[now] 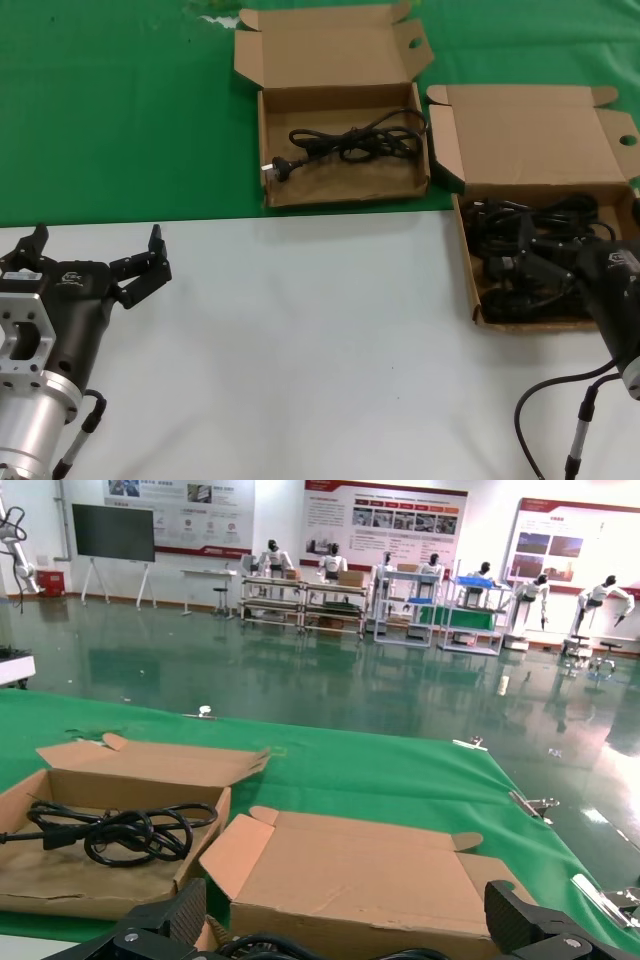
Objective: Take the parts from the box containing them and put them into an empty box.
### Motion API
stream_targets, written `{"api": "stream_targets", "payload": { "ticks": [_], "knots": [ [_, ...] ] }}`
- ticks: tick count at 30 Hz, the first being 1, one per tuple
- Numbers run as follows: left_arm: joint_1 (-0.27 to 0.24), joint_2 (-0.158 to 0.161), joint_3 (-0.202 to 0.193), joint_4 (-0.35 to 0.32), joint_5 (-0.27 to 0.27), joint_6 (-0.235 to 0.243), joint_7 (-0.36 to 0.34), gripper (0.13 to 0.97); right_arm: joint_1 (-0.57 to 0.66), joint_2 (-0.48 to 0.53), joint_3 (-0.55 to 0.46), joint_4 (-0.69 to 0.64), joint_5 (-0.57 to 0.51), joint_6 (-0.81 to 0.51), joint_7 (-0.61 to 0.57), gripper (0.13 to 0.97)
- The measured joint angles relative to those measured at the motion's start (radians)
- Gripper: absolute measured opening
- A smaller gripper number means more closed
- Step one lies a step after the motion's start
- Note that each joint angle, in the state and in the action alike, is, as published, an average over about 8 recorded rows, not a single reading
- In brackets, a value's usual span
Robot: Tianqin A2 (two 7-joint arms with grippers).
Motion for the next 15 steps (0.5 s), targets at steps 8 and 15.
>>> {"api": "stream_targets", "payload": {
  "ticks": [8,15],
  "knots": [
    [0.0,0.0,0.0,0.0,0.0,0.0,0.0,0.966,0.0,0.0,0.0,0.0,0.0,0.0,0.0,0.966],
    [0.0,0.0,0.0,0.0,0.0,0.0,0.0,0.966,0.0,0.0,0.0,0.0,0.0,0.0,0.0,0.966]
  ]
}}
